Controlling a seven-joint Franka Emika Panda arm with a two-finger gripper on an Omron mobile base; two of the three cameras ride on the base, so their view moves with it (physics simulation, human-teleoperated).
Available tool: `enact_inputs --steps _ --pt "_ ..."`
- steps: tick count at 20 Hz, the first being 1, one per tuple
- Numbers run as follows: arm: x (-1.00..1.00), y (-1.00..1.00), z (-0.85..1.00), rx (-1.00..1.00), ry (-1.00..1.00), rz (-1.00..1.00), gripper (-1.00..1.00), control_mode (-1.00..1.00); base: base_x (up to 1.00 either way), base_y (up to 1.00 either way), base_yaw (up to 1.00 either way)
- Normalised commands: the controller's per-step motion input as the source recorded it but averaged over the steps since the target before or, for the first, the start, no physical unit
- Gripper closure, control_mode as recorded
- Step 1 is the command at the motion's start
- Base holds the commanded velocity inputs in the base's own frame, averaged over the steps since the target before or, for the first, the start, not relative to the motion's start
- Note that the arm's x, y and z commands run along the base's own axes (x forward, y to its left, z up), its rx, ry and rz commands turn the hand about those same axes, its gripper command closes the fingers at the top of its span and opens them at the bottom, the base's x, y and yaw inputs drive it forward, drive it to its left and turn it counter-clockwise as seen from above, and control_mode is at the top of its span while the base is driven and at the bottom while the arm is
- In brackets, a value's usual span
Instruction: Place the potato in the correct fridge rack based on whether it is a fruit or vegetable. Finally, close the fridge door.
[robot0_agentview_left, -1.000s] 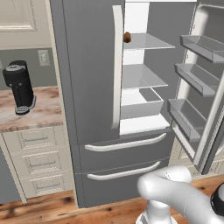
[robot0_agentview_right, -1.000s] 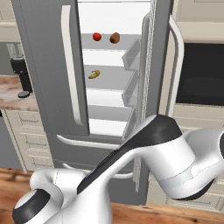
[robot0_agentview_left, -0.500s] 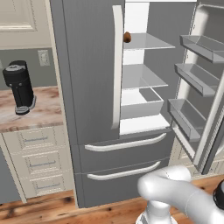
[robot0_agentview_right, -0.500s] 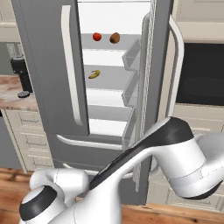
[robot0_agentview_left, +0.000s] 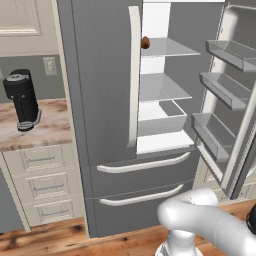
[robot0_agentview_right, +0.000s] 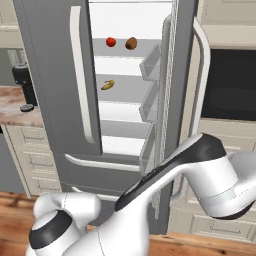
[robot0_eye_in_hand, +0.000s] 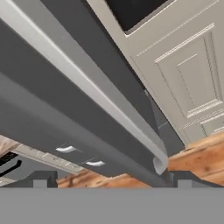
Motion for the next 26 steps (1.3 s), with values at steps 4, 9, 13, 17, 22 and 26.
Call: enact_inputs --steps 4,9,13,17,22,26 --pt "0.26 -0.13 -0.08 0.0 -0.02 0.02 -1.0 -1.0 0.0 0.0 0.0" --pt "0.23 -0.14 -0.15 0.0 -0.02 0.03 -1.0 -1.0 0.0 0.0 0.0" --pt "0.24 -0.14 -0.19 0.0 -0.01 0.05 -1.0 -1.0 0.0 0.0 0.0" --pt "0.22 -0.12 -0.21 0.0 -0.03 0.04 -1.0 -1.0 0.0 0.0 0.0" --pt "0.3 -0.08 -0.2 0.0 -0.03 0.02 -1.0 -1.0 0.0 0.0 0.0" --pt "0.29 0.0 -0.09 0.01 -0.01 0.01 -1.0 -1.0 0.0 0.0 0.0"
